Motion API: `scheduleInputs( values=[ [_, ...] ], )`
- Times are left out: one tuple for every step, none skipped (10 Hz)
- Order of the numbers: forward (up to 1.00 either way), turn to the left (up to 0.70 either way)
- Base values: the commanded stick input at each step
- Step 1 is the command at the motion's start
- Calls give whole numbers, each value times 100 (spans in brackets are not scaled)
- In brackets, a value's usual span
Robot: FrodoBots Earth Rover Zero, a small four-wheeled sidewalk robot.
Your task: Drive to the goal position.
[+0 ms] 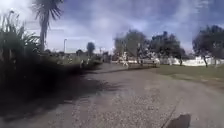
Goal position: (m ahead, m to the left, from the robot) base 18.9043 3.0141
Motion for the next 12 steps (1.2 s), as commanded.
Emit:
scheduleInputs(
  values=[
    [70,-20],
    [70,-20],
    [70,-20],
    [70,-19],
    [70,-20],
    [70,-21],
    [70,-21],
    [70,-21],
    [70,-20],
    [70,-20],
    [70,-19],
    [70,-11]
  ],
)
